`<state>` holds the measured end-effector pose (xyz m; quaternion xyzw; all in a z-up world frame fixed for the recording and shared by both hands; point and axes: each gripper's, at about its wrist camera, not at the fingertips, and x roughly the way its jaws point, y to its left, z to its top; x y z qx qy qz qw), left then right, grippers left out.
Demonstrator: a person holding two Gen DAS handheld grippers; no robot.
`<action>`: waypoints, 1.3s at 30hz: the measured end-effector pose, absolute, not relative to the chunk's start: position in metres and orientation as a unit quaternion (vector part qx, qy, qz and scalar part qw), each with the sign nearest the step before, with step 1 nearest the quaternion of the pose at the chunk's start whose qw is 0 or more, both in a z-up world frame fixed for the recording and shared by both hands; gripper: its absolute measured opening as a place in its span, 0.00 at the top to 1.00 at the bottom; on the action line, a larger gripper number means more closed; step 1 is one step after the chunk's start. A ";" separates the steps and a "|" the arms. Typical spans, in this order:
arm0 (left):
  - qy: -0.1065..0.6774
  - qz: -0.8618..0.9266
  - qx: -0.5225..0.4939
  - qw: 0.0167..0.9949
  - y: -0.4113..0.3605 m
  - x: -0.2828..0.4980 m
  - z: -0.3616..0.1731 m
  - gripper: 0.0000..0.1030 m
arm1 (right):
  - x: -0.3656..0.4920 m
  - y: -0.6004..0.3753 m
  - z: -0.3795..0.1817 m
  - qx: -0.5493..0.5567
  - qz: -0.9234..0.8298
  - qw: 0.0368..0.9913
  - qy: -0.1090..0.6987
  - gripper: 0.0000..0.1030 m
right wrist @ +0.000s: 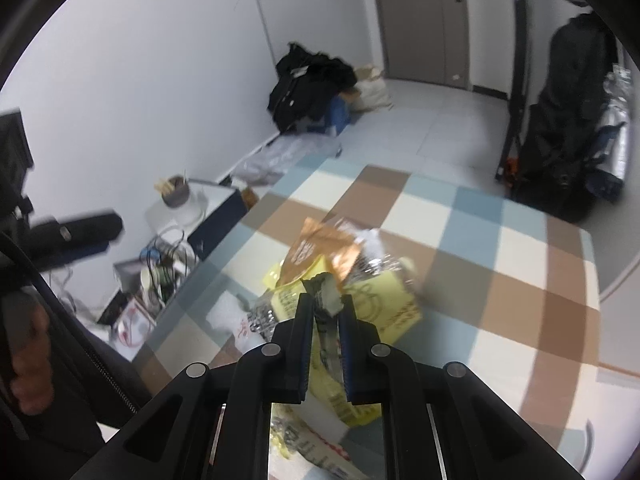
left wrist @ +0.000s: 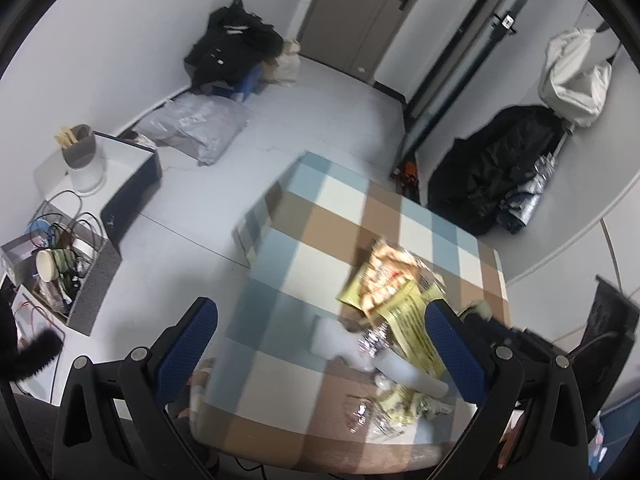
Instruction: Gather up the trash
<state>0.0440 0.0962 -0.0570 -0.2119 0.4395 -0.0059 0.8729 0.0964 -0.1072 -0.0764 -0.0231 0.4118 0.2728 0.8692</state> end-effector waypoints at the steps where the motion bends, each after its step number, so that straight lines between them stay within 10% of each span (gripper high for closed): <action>1: 0.445 -0.011 -0.210 0.871 0.091 0.044 -0.059 0.01 | 0.095 -0.113 -0.073 -0.017 0.270 0.873 0.406 0.89; 10: 0.506 -0.064 -0.211 0.834 0.048 0.047 -0.081 0.07 | 0.088 -0.163 -0.056 0.033 0.247 0.894 0.372 0.89; 39: 0.559 -0.024 -0.242 0.793 0.016 0.073 -0.114 0.86 | 0.061 -0.210 -0.051 0.077 0.247 0.897 0.359 0.89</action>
